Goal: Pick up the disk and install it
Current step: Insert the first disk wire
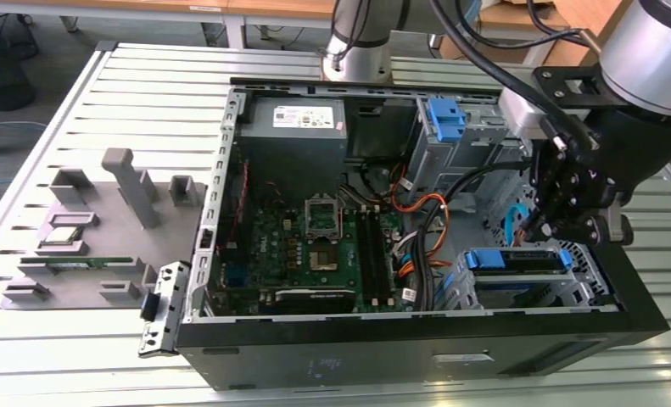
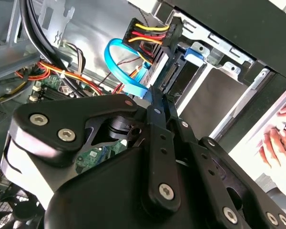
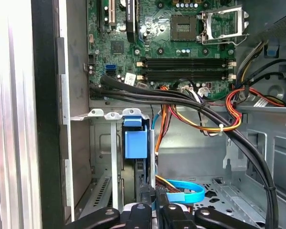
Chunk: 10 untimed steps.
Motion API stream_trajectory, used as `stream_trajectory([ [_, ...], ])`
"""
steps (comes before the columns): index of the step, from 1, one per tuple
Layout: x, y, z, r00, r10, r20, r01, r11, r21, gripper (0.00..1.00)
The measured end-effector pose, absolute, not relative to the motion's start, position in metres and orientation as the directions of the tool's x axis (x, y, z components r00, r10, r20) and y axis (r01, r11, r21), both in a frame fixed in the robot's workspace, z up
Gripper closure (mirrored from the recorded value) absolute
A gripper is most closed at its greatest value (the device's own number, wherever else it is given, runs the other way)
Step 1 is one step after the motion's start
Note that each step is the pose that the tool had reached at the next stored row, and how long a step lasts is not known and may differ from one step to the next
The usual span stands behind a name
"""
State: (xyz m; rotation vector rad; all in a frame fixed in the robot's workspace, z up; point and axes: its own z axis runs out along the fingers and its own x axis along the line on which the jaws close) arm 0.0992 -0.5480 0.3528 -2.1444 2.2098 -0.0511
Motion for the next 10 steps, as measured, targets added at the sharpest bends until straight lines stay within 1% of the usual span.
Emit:
stream_trajectory([
  [10,0.0946,-0.5508,0.3470,-0.028,-0.999,-0.023,-0.991,0.031,-0.131,0.84],
])
